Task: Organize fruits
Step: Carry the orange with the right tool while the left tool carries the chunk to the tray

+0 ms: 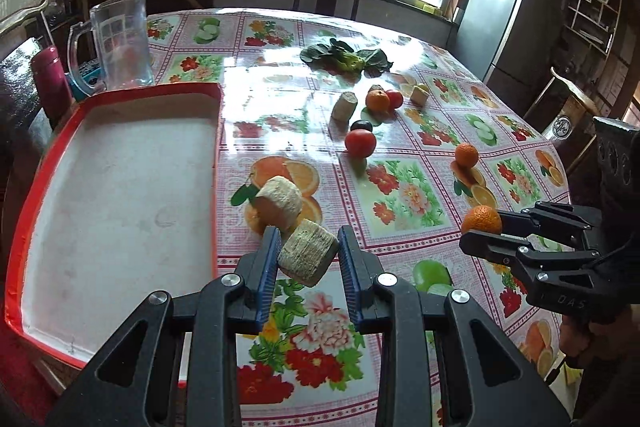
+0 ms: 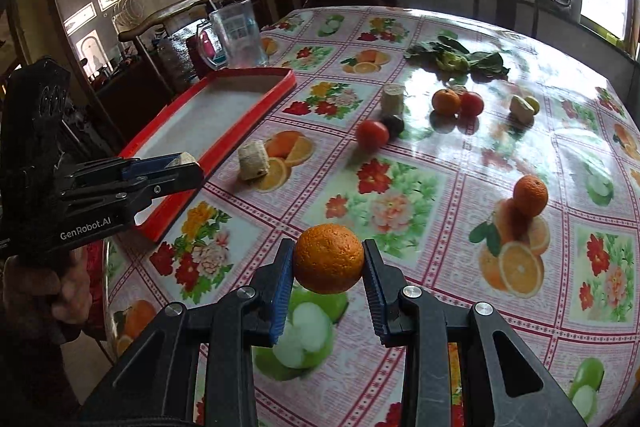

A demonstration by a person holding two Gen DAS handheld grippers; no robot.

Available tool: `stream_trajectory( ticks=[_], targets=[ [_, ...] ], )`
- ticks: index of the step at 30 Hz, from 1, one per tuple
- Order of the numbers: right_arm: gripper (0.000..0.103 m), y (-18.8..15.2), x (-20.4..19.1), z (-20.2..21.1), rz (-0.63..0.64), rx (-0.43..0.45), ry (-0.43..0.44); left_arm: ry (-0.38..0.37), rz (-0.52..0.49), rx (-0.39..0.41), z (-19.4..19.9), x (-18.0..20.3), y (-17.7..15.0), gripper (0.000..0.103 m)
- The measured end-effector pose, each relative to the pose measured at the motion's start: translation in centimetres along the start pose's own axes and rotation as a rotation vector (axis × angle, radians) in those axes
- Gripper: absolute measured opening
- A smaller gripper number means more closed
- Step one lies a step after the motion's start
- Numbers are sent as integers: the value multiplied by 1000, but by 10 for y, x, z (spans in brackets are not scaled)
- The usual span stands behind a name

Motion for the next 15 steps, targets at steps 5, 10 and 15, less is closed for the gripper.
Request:
stream_trajectory(
  ticks=[5, 10, 15],
  targets=[
    [34, 7, -27, -7, 36, -4, 40, 36, 28, 20, 16, -25, -3, 27],
    [34, 14, -53, -16, 62, -8, 80, 62, 64, 31, 27, -49, -7, 27],
    [34, 25, -80, -26, 93, -6, 123, 93, 85, 41, 36, -71, -9, 27]
  ],
)
Point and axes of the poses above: each gripper's, at about its wrist camera, not at the fingertips, and z roughly against the way its jaws point, x to its right, y to its top, the point moved 4 cm from there along -z, roughly the way its jaws point, and after that the axes turned 7 degrees about x, right-handed, at the moved point
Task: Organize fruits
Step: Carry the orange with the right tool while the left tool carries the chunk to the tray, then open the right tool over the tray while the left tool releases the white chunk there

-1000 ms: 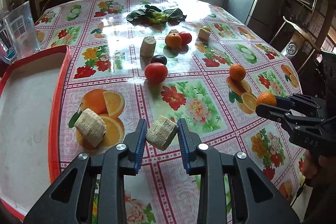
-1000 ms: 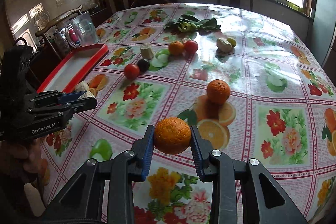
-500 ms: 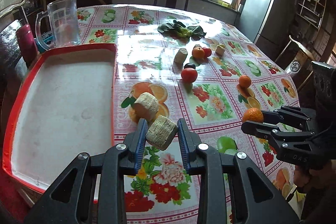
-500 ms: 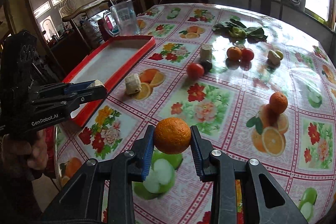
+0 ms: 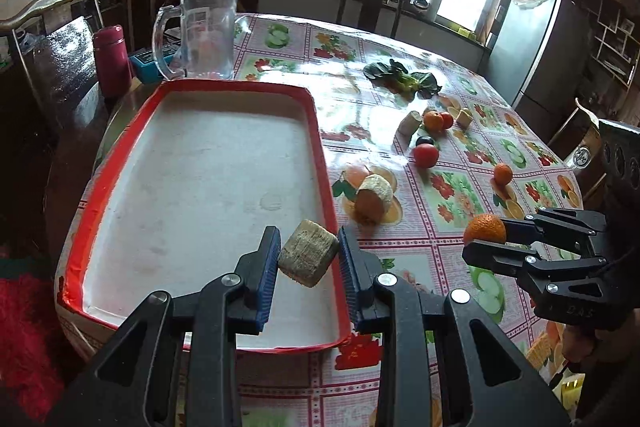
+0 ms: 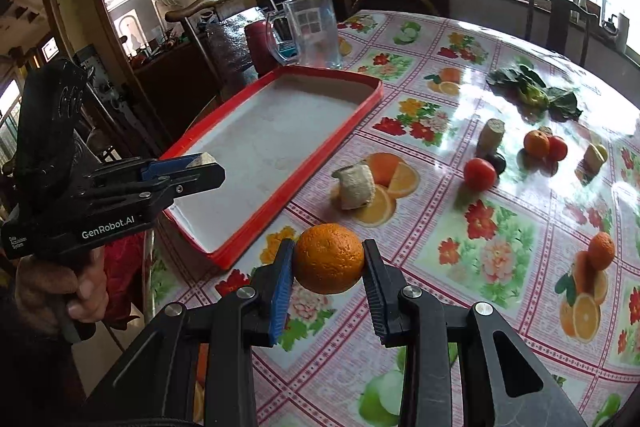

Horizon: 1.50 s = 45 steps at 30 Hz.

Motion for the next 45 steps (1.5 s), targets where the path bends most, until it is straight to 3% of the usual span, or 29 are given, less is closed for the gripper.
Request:
stream_trajectory(
  ticks=[13, 21, 29, 35, 37, 39, 45],
  targets=[
    [34, 32, -65, -61, 58, -36, 126, 85, 77, -4, 3, -69, -2, 27],
    [34, 37, -82, -106, 74, -107, 141, 115, 122, -34, -8, -104, -9, 27],
    [35, 28, -92, -140, 112, -179, 140, 119, 116, -75, -24, -112, -15, 27],
    [39, 28, -93, -138, 134, -175, 135, 161, 79, -111, -31, -110, -19, 28],
    [40, 29, -90, -132, 129, -166, 136, 154, 93, -108, -29, -112, -19, 33],
    [41, 31, -88, -124, 120, -150, 140, 157, 105, -101, -26, -113, -18, 47],
    [42, 35, -77, -91, 89, -91, 147, 157, 112, -87, -18, -109, -15, 47]
  ],
)
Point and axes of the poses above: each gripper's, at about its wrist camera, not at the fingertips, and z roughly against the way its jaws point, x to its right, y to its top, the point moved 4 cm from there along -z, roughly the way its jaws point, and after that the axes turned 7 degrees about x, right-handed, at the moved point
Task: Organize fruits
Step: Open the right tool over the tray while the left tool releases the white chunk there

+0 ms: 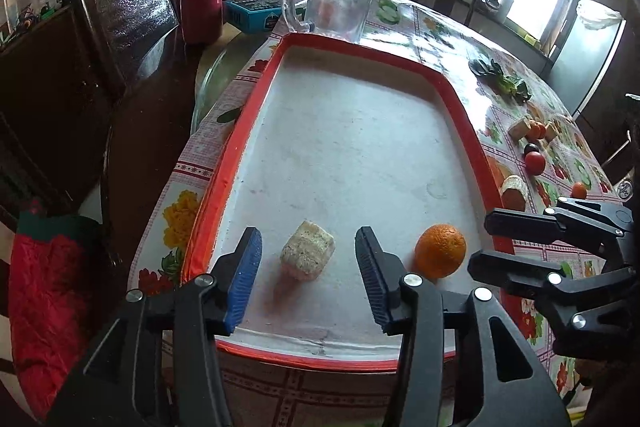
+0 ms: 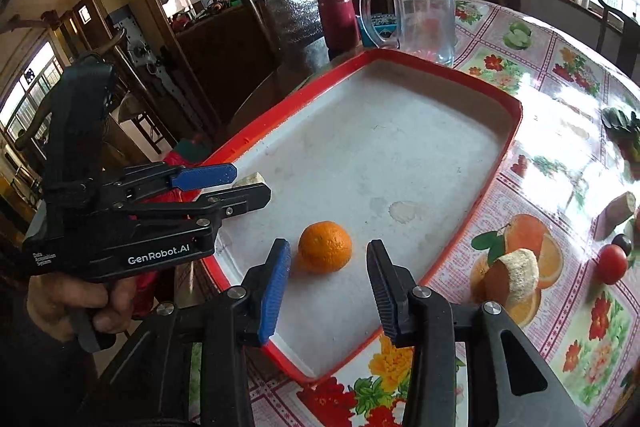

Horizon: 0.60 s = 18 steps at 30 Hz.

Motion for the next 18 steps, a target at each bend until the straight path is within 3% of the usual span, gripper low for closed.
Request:
stream_trajectory(
  ticks=[7, 18],
  targets=[
    [44, -21, 24, 43, -53, 47, -45, -36, -27, 24, 15, 26, 3, 47],
    [44, -63, 79, 96, -184, 81, -160, -145, -126, 34, 27, 96, 2, 47]
  ],
)
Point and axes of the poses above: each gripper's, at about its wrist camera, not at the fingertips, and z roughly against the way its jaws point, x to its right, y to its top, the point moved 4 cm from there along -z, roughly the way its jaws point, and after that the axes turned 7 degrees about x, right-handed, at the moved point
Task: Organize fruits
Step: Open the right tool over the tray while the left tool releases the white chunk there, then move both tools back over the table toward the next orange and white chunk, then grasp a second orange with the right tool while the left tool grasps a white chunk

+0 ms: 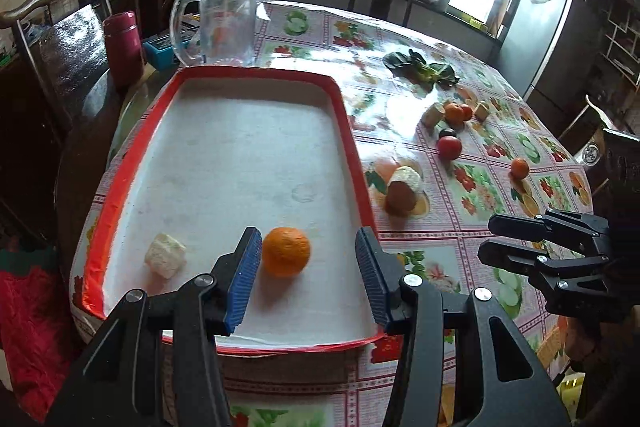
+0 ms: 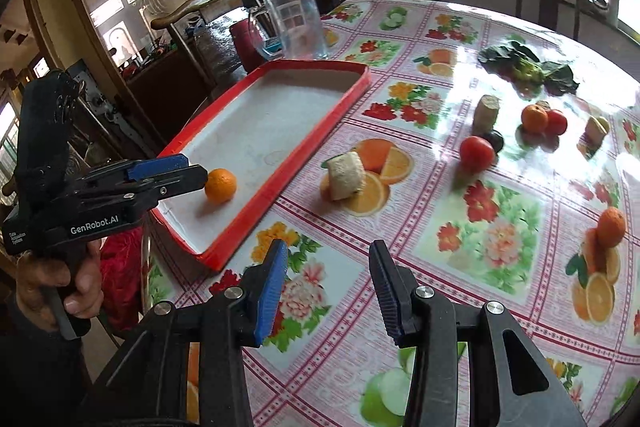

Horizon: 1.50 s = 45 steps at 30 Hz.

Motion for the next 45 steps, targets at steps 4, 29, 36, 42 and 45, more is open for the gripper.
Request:
stream_trajectory(
  ticks=[4, 29, 36, 42, 45],
  targets=[
    [44, -6, 21, 13, -37, 16, -34, -35, -39, -11, -5, 25, 0, 47],
    [44, -34, 122, 60, -208, 86, -170, -89, -177, -85, -66, 98, 17, 47],
    [46, -26, 168, 60, -250, 96, -264, -57, -250, -120, -92, 99, 26, 47],
    [46, -16, 205, 51, -260, 98, -363, -23, -289, -130, -106, 99, 26, 47],
    [46, -12, 219, 42, -254, 89, -403, -29, -306, -146, -111, 101, 24, 47]
  ],
)
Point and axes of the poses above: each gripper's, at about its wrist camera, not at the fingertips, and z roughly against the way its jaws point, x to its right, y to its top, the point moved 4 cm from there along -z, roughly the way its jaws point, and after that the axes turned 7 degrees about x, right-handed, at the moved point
